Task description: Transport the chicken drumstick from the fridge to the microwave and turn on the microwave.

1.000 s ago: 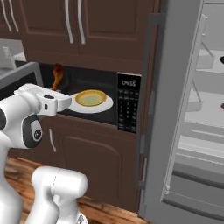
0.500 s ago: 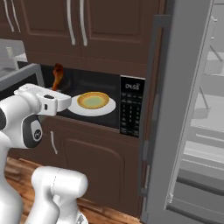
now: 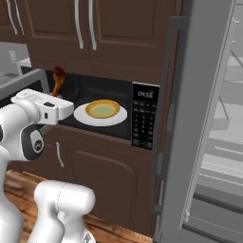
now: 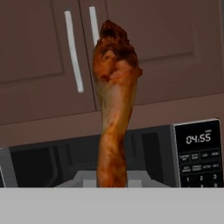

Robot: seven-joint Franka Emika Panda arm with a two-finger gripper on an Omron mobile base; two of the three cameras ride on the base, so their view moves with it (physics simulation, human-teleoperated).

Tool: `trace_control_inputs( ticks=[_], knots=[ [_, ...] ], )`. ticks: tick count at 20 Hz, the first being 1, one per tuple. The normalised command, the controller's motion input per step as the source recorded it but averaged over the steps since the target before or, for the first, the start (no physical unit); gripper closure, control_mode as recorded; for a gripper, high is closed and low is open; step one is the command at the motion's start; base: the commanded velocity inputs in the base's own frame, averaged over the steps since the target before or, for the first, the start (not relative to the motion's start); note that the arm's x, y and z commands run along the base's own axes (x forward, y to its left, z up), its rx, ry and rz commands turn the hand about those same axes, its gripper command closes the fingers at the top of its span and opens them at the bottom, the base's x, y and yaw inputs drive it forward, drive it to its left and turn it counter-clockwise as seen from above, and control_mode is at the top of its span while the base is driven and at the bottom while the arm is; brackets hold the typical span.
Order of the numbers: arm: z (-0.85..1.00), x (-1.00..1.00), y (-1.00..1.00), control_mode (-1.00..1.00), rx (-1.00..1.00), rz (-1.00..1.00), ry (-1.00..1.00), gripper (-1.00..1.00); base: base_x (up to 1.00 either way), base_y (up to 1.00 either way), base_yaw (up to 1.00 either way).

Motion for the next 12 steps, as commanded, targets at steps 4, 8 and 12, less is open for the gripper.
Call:
trace_control_inputs(
  ticks=[4,8,12],
  knots=[
    [-0.03,0.0,0.09,-1.0,0.0,0.01,-0.12,1.0,0.0,0.0,0.0],
    [-0.14,0.0,0.0,-1.0,0.0,0.0,-0.07,1.0,0.0,0.0,0.0],
    [-0.24,-0.13,0.0,-1.0,0.0,0.0,-0.02,1.0,0.0,0.0,0.0]
  ],
)
